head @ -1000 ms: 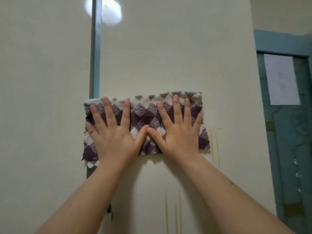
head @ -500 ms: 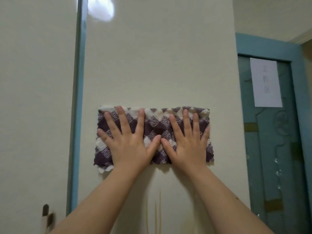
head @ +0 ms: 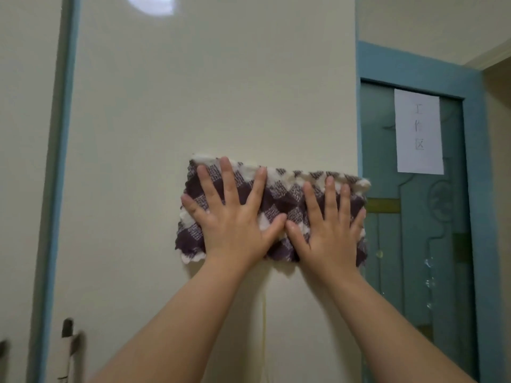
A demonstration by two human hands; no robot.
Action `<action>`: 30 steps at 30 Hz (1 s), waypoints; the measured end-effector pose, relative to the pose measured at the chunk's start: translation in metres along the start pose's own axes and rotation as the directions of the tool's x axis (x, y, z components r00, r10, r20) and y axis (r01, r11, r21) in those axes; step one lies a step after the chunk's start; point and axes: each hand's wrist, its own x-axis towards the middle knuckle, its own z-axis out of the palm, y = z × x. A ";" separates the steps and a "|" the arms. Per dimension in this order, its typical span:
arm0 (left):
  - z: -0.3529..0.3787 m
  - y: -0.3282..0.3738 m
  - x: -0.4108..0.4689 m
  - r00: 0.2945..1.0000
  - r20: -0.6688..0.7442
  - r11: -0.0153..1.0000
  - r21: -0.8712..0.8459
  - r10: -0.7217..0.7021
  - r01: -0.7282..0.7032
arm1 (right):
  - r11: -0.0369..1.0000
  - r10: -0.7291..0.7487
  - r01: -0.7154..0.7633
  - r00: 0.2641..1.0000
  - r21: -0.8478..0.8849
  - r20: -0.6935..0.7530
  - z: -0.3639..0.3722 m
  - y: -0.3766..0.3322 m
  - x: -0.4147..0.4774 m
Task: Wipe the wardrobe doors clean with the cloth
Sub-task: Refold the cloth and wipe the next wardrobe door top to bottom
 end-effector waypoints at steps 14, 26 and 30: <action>0.004 0.012 -0.088 0.997 0.078 1.000 -0.022 -0.017 0.019 | 0.999 0.028 -0.035 0.985 0.036 0.171 0.005 0.017 -0.087; 0.003 0.012 -0.009 0.989 -0.001 0.988 -0.041 -0.147 0.147 | 0.985 0.171 -0.172 0.982 0.003 0.077 0.002 -0.007 -0.009; 0.008 0.001 -0.037 0.997 -0.023 0.997 -0.008 -0.076 0.076 | 0.989 0.145 -0.146 0.989 0.028 0.012 0.013 -0.009 -0.045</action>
